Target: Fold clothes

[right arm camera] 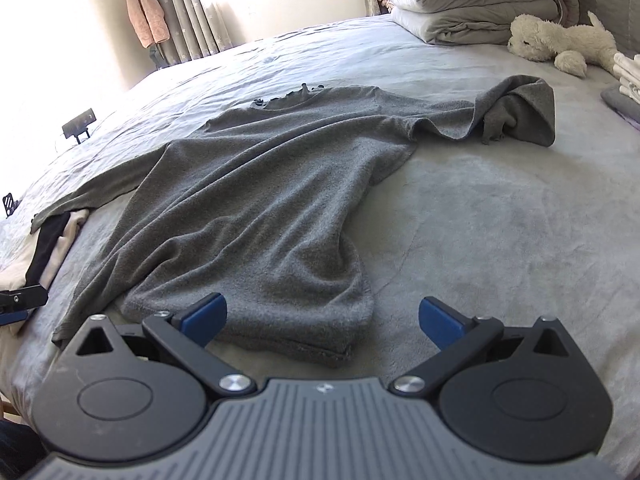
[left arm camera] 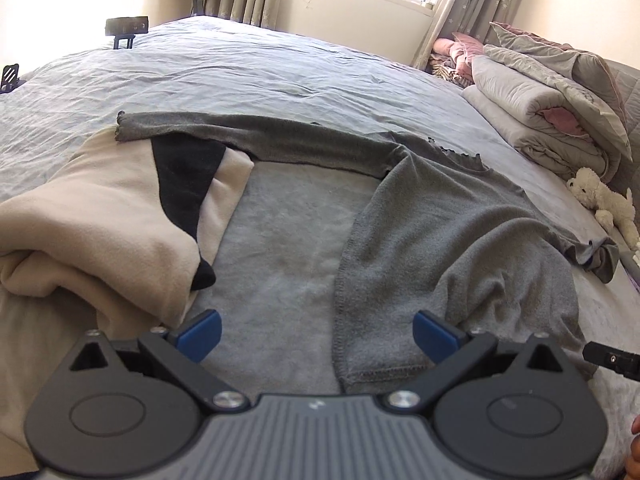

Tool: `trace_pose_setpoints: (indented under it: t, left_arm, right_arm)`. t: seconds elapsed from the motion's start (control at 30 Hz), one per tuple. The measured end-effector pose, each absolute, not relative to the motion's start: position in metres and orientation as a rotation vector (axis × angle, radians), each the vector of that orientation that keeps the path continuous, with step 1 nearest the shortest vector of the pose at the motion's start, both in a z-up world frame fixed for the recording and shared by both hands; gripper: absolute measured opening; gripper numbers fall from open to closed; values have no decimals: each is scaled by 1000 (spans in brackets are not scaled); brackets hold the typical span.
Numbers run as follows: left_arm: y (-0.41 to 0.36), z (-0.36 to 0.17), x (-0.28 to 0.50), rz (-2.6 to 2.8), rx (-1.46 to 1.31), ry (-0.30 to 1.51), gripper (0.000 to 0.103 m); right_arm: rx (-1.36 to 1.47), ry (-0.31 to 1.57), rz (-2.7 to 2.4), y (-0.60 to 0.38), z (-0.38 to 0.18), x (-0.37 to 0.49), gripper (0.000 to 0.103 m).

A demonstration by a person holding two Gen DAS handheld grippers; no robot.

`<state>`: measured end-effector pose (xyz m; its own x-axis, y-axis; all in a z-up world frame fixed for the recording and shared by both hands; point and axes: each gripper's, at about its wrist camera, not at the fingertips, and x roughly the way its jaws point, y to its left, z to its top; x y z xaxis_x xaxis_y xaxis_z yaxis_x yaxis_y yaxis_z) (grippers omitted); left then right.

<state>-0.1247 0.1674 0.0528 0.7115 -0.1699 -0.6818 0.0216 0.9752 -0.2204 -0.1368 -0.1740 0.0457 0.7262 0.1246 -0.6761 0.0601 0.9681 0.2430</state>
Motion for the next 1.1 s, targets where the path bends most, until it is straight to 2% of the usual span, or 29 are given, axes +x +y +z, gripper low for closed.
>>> trace_pose_setpoints:
  t: [0.07, 0.1, 0.13, 0.17, 0.27, 0.3, 0.37, 0.4, 0.9, 1.1]
  left_arm:
    - [168, 51, -124, -123, -206, 781, 81]
    - [168, 49, -123, -132, -211, 791, 77]
    - [168, 47, -121, -147, -219, 805, 66]
    - [167, 44, -120, -169, -230, 826, 56]
    - [160, 37, -118, -219, -233, 854, 51]
    - [157, 35, -118, -233, -226, 856, 46]
    - [154, 33, -115, -249, -227, 872, 13]
    - [154, 32, -114, -255, -229, 881, 8]
    - [176, 64, -123, -412, -389, 822, 5]
    - [161, 65, -132, -424, -319, 847, 5]
  right_arm:
    - [273, 763, 52, -175, 42, -141, 89]
    - [273, 772, 57, -174, 39, -141, 78]
    - [270, 779, 60, -173, 37, -141, 68]
    - [265, 783, 61, -172, 35, -140, 65]
    - [258, 774, 64, -171, 33, -138, 56]
    - [259, 772, 65, -171, 33, -138, 43]
    - [263, 773, 67, -171, 32, -137, 16]
    - [269, 774, 70, -172, 33, -137, 6]
    - [304, 657, 67, -217, 137, -189, 6]
    - [275, 777, 9, -227, 106, -187, 6]
